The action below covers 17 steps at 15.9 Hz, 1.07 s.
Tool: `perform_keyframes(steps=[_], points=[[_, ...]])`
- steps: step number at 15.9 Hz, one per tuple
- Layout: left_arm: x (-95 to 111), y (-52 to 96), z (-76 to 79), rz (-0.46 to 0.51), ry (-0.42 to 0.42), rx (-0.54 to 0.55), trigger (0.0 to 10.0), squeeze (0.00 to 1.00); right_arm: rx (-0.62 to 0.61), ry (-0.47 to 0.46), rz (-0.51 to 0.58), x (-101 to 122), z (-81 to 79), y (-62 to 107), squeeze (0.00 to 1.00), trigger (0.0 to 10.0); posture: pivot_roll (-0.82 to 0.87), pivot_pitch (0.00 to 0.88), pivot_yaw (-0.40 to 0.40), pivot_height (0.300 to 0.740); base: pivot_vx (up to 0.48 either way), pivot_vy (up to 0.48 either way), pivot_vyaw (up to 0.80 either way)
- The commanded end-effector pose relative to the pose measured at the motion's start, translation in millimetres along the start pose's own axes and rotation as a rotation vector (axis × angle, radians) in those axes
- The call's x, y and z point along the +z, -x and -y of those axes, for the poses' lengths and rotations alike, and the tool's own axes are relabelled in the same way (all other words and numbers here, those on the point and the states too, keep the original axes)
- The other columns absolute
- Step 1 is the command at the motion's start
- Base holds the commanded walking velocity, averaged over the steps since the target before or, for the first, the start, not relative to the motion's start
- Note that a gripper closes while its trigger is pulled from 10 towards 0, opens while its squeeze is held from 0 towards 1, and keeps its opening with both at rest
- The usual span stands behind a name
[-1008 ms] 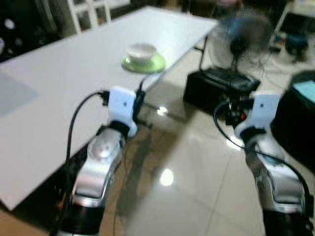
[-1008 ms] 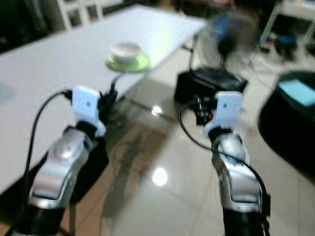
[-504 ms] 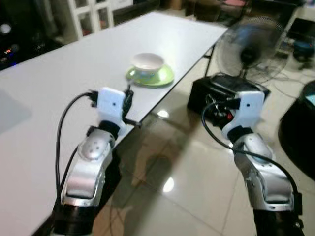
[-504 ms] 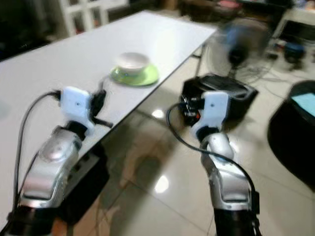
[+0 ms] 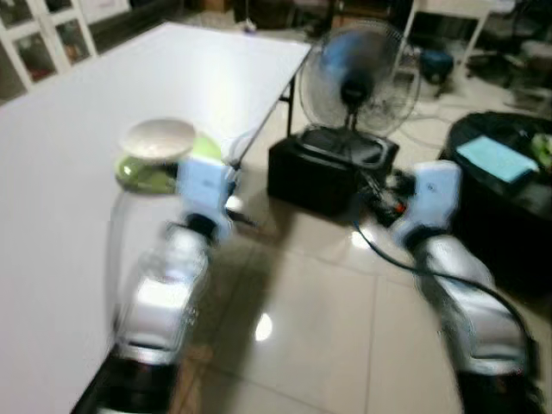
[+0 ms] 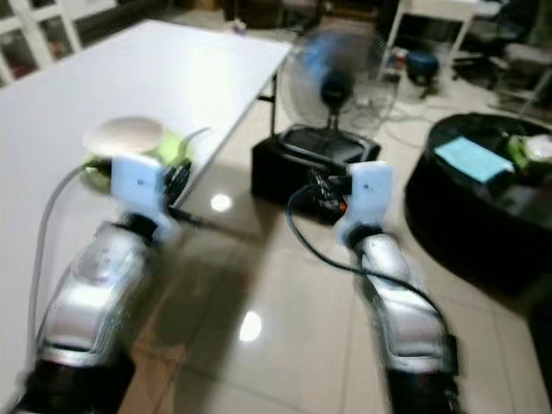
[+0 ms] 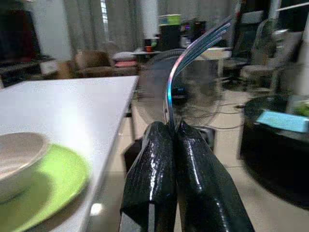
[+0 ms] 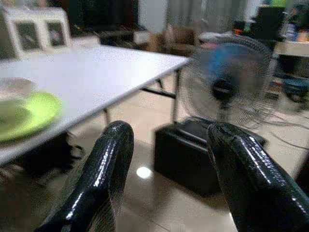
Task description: Setting the table
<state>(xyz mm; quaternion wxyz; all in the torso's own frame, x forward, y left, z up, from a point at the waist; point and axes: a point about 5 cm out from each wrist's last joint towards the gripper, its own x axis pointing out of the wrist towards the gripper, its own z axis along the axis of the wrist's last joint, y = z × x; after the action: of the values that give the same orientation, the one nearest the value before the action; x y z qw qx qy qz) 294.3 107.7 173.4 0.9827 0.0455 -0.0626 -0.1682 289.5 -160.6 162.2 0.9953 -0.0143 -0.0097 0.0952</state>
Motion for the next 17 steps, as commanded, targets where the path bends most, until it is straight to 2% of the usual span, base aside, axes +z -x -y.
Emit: perform_keyframes(steps=[1, 3, 8, 10, 12, 13, 16, 17], points=[[0.0, 4.0, -14.8, -0.011, -0.022, 0.052, 10.0, 0.00, 0.057, 0.007, 0.023, 5.2, -12.8, -3.7, 0.00, 10.0, 0.04, 0.000, -0.025, 0.740, 0.424, 0.000, 0.80], [-0.5, 4.9, -17.1, -0.017, -0.023, 0.060, 10.0, 0.00, 0.094, 0.020, 0.015, 2.9, -18.1, -2.6, 0.00, 10.0, 0.04, 0.000, -0.023, 0.740, 0.428, 0.000, 0.80], [-2.1, 6.5, -19.0, -0.031, -0.007, 0.074, 10.0, 0.00, 0.142, 0.010, -0.015, -3.4, -22.1, 2.5, 0.00, 10.0, 0.04, 0.000, -0.018, 0.740, 0.428, 0.000, 0.00], [-3.1, 8.6, -23.7, -0.037, 0.026, 0.109, 10.0, 0.00, 0.161, 0.015, -0.017, -3.9, -23.2, 4.0, 0.00, 10.0, 0.04, 0.000, -0.017, 0.740, 0.426, 0.000, 0.00], [-2.9, 14.2, -34.9, -0.036, 0.124, 0.177, 10.0, 0.00, 0.181, 0.016, -0.021, -4.7, -23.3, 6.5, 0.00, 10.0, 0.05, 0.000, -0.017, 0.740, 0.000, 0.000, 0.00], [-2.2, 21.4, -46.5, -0.026, 0.254, 0.227, 10.0, 0.00, 0.190, 0.009, -0.021, -4.6, -22.4, 7.8, 0.00, 10.0, 0.05, 0.000, -0.016, 0.740, 0.000, 0.000, 0.00], [-6.4, 26.9, -46.5, -0.080, 0.465, 0.198, 10.0, 0.00, 0.205, -0.009, -0.024, -5.2, -23.7, 9.3, 0.00, 10.0, 0.06, 0.000, -0.013, 0.740, 0.000, 0.000, 0.00], [-12.6, 27.2, -45.4, -0.143, 0.539, 0.199, 10.0, 0.00, 0.226, -0.024, -0.030, -6.1, -25.8, 10.1, 0.00, 10.0, 0.06, 0.000, -0.011, 0.740, 0.000, 0.000, 0.00]])
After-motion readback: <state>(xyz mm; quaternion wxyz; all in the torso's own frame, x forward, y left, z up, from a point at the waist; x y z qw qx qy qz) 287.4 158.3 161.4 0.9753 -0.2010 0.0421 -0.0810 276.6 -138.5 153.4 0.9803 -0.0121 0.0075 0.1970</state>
